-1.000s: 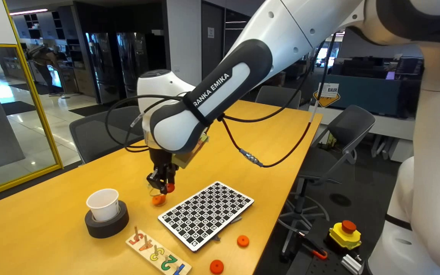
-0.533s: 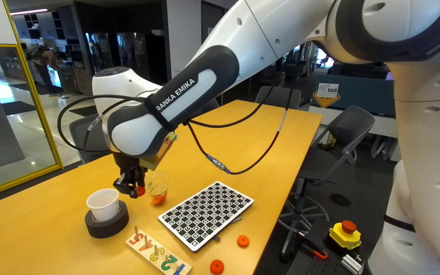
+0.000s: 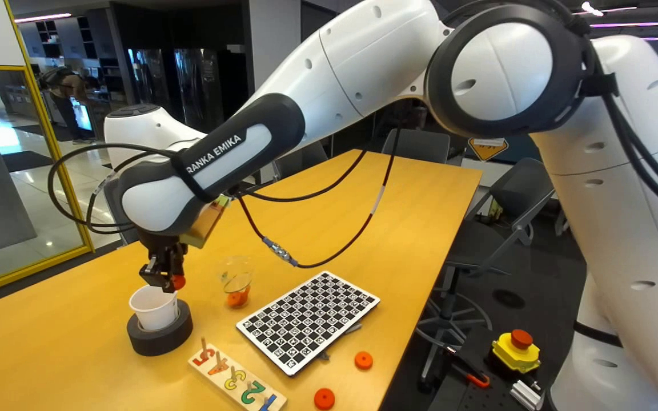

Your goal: Pick up all the orange objects from the checkers board and the table, and put them in two cups

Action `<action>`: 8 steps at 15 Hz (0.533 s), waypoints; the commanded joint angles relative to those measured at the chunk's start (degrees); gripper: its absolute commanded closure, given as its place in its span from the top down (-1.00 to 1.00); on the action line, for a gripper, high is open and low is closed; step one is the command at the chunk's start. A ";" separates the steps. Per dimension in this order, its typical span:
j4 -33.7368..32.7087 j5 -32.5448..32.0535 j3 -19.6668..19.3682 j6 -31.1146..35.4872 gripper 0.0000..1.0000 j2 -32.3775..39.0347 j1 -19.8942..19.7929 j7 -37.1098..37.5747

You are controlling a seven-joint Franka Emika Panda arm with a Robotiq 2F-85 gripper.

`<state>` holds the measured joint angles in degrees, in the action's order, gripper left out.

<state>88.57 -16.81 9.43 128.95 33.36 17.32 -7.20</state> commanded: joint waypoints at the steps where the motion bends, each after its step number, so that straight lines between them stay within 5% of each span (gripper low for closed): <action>1: -10.55 0.46 0.26 -4.37 -0.58 6.05 0.95 -4.31; 8: -18.42 1.06 0.57 -7.58 -0.58 11.00 2.33 -7.77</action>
<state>76.07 -16.71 9.63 124.35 41.42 19.09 -12.62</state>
